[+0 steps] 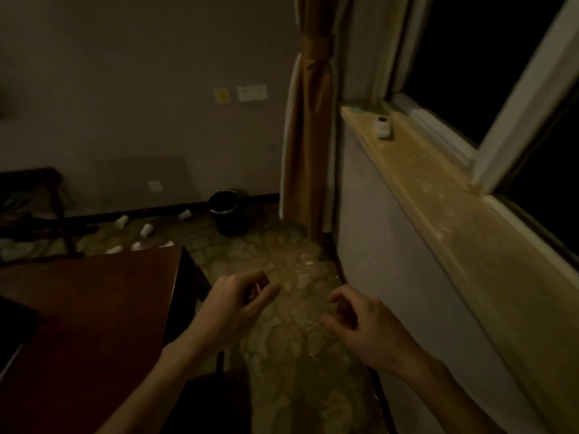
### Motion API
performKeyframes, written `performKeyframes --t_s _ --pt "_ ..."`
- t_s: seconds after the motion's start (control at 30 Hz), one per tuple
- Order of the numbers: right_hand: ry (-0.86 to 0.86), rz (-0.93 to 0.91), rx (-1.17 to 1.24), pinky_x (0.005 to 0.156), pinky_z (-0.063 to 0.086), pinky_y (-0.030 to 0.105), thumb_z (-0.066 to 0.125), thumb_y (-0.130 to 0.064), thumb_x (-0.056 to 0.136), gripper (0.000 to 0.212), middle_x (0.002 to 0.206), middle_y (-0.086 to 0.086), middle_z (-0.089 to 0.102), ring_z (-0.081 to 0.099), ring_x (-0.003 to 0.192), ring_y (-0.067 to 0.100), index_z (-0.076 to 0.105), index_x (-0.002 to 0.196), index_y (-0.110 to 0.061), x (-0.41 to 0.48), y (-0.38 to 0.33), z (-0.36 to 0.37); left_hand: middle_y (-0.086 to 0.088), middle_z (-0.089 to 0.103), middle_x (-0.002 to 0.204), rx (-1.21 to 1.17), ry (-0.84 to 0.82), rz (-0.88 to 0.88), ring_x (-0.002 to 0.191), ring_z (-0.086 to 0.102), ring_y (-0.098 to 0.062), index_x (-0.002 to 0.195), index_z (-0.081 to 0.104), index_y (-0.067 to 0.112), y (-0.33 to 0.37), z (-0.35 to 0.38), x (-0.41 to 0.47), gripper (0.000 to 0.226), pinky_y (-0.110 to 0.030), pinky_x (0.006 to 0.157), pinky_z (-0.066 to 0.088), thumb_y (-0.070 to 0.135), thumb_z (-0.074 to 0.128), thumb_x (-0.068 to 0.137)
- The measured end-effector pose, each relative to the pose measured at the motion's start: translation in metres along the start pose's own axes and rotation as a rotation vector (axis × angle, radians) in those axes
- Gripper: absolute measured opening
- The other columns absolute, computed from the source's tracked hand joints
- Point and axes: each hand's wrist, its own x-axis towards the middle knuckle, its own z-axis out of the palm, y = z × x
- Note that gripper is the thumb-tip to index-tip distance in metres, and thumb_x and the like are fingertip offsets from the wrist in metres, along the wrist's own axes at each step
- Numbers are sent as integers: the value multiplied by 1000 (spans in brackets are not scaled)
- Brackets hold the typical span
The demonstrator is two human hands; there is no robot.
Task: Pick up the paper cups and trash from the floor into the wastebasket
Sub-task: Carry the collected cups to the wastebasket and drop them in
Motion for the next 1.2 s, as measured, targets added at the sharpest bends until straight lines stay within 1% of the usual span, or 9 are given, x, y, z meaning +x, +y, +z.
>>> performKeyframes --t_s 0.1,0.27,0.37,0.57,0.73,0.83,0.97,1.07,1.2 --pt "-110 -62 -23 71 50 21 59 -52 90 28 89 -11 61 58 82 2 57 107 -31 59 0 10 9 58 68 51 48 -132 63 58 0 79 58 34 -23 -5 21 26 -18 55 41 54 49 92" --pt "-270 -188 -59 60 38 11 57 -55 90 25 91 -18 55 54 79 -3 49 108 -41 172 -18 43 12 63 78 139 161 -321 70 60 3 85 57 36 -82 -32 62 19 -16 60 42 49 48 97" --pt "-363 -233 -91 61 36 11 56 -55 90 35 92 -19 53 52 80 -4 49 119 -38 248 -29 69 8 69 86 62 198 -420 75 65 -3 94 64 25 -135 -50 98 28 -32 71 56 48 48 97" --pt "-467 -245 -157 63 39 12 54 -55 91 19 90 -22 52 54 79 -4 48 103 -42 397 -52 113 4 67 81 -83 283 -598 72 66 -10 92 63 24 -251 -102 184 23 -45 74 58 42 52 98" --pt "-558 -272 -202 67 49 21 53 -57 90 26 90 -16 55 55 80 1 50 104 -36 501 -83 142 9 66 84 -141 316 -734 75 64 -5 94 63 32 -314 -146 241 17 -40 74 59 46 54 96" --pt "-647 -258 -185 63 49 19 54 -64 84 32 91 -17 55 57 79 1 41 106 -46 564 -91 163 9 65 83 -140 329 -799 73 63 -5 92 62 31 -353 -165 272 17 -37 72 58 46 55 97" --pt "-769 -254 -221 61 49 19 52 -70 80 32 88 -14 57 58 75 2 34 102 -54 653 -95 201 10 61 74 -90 315 -889 68 58 -3 82 55 34 -410 -184 305 18 -23 56 41 46 55 97" --pt "-892 -291 -257 60 48 18 56 -62 86 31 91 -15 56 58 78 2 35 106 -49 725 -103 235 12 58 74 -78 350 -1010 73 58 -7 83 54 33 -453 -197 331 19 -27 57 37 47 54 97" --pt "-1048 -358 -287 55 39 11 59 -52 90 42 92 -20 53 56 79 -4 32 121 -43 803 -132 273 12 53 74 -139 423 -1182 83 62 -16 93 61 26 -496 -216 364 20 -31 63 42 44 54 97"
